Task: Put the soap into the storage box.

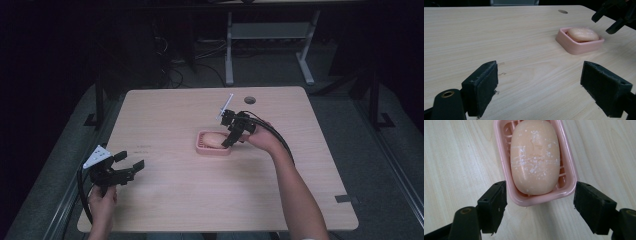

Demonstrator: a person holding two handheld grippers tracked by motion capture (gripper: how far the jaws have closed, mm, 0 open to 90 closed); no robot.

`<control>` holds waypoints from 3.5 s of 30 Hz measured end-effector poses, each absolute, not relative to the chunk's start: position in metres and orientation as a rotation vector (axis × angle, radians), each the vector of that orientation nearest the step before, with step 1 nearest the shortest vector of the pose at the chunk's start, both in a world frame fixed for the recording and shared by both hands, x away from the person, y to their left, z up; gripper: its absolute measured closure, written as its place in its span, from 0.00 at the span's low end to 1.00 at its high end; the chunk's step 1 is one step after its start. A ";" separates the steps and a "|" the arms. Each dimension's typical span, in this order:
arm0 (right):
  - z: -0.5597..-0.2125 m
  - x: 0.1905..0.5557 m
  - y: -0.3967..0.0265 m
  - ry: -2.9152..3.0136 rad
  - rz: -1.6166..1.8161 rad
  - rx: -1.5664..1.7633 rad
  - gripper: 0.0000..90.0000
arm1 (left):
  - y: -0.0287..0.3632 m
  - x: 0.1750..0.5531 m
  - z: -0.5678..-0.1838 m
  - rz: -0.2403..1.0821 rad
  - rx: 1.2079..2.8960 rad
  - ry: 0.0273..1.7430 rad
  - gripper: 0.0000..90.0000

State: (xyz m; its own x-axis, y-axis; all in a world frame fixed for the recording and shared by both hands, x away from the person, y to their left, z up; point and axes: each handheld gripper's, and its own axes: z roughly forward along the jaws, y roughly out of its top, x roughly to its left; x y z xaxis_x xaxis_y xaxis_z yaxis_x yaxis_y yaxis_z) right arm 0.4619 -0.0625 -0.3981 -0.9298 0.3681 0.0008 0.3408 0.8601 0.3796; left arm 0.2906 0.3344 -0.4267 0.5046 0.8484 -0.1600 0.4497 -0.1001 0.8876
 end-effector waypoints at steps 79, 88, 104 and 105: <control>-0.426 0.387 -0.156 2.869 0.723 0.713 0.28 | 0.332 0.291 -0.428 0.485 1.759 1.095 0.16; -0.432 0.374 -0.173 2.848 0.752 0.745 0.28 | 0.330 0.291 -0.429 0.481 1.765 1.094 0.16; -0.443 0.353 -0.200 2.814 0.789 0.834 0.28 | 0.328 0.292 -0.429 0.483 1.778 1.084 0.16; -0.443 0.351 -0.202 2.812 0.792 0.841 0.28 | 0.328 0.292 -0.429 0.482 1.779 1.083 0.16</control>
